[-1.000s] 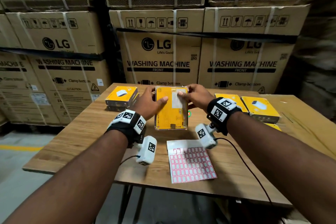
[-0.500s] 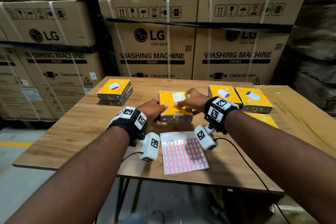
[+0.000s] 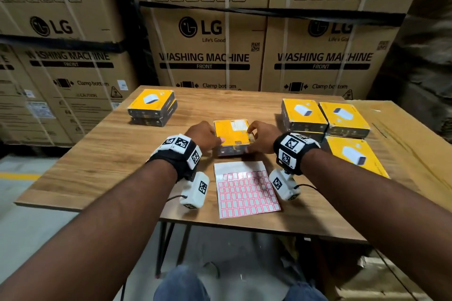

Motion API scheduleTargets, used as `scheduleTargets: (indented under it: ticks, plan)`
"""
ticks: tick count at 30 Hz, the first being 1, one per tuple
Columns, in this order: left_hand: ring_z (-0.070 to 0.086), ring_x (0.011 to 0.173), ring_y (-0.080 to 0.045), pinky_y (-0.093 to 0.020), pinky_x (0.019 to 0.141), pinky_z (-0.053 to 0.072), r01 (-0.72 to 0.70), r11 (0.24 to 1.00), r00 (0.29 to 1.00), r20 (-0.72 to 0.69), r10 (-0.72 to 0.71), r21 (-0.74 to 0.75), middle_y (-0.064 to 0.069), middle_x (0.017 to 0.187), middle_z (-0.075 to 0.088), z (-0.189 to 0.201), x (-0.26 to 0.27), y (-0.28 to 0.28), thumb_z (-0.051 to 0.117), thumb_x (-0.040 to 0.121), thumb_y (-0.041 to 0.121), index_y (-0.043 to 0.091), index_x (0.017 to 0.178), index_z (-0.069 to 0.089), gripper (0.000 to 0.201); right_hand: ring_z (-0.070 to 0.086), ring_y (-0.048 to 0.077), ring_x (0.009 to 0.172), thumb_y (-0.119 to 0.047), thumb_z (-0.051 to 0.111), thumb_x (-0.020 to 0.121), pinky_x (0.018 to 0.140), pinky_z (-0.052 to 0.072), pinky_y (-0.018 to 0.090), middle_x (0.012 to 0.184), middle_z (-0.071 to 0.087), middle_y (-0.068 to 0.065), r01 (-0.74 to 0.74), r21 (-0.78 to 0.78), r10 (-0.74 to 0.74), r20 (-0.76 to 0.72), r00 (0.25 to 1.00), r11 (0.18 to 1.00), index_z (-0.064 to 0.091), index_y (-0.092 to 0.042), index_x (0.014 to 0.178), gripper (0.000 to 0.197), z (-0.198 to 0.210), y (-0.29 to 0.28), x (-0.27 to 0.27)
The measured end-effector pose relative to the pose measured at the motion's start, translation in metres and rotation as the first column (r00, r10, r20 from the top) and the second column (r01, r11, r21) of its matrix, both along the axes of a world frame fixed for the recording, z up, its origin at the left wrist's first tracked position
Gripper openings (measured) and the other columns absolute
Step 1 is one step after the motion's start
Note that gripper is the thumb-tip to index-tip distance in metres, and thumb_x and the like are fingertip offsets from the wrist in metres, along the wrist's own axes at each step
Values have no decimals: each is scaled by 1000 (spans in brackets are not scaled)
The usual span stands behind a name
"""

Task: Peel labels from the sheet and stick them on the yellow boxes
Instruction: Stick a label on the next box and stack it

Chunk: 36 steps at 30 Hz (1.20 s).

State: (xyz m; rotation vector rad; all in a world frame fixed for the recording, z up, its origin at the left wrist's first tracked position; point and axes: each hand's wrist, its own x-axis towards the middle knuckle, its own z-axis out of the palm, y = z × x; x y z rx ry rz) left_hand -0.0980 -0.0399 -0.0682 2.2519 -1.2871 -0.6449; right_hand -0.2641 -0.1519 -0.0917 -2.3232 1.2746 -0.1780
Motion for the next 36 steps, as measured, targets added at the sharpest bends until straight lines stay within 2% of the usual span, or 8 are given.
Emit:
scheduleTargets:
  ticks: [3,6,12,16,18,27,31,36]
  plan:
    - [67,93,-26,-30,74,49,17,993,989,145,-34,119,-8,99,70,2,-1,4,71,85,43,10,100,65,37,56,25,98,-27,80,77,69,41,28,116,60,10,-54,-83,47,-90,995,995,51,-15,122,55,-7,2,1]
    - [67,76,-25,-33,76,54,124,964,991,20,-133,235,-11,86,74,-3,-4,10,76,82,37,8,80,69,30,56,29,103,-28,78,78,71,38,28,120,56,14,-73,-134,56,-121,991,988,50,-13,123,56,-7,5,1]
    - [62,81,-20,-25,69,43,149,943,968,150,-200,298,-3,86,69,-13,-10,14,80,78,35,12,85,67,27,56,26,97,-24,78,77,75,42,28,113,51,10,-140,-329,134,-40,990,934,57,-14,109,40,2,28,-2]
    - [55,64,-14,-23,54,37,135,944,969,156,-189,301,4,65,59,-14,-13,19,78,80,35,17,70,60,27,57,17,88,-31,79,78,71,42,27,102,66,2,-414,-156,386,-181,904,897,65,-15,102,32,11,55,2]
    - [59,64,-16,-23,59,43,136,936,972,137,-189,326,1,69,65,-16,-13,20,78,79,34,16,71,64,24,60,17,90,-37,81,76,75,48,29,100,67,0,-475,-80,447,-232,864,876,67,-15,104,39,8,66,2]
    - [72,82,-32,-45,89,57,6,980,939,-339,62,197,-20,86,72,-20,-5,18,57,94,7,-4,104,64,16,61,15,93,-28,80,77,71,40,24,99,69,-3,-458,-214,450,-89,889,863,77,-21,95,20,-4,73,2]
    - [69,65,-24,-31,59,59,-44,985,851,-510,124,166,-18,87,69,-23,-7,20,47,98,0,0,119,58,24,55,13,91,-34,80,77,72,41,26,103,64,-3,-434,-279,437,-56,898,857,76,-22,100,26,-7,72,2]
    - [67,78,-26,-30,57,60,1,986,816,-570,96,167,-20,103,65,-23,-12,20,41,100,0,1,125,51,27,60,14,92,-30,79,78,71,45,26,105,67,-2,-406,-293,424,-4,906,866,75,-21,104,28,-12,72,1]
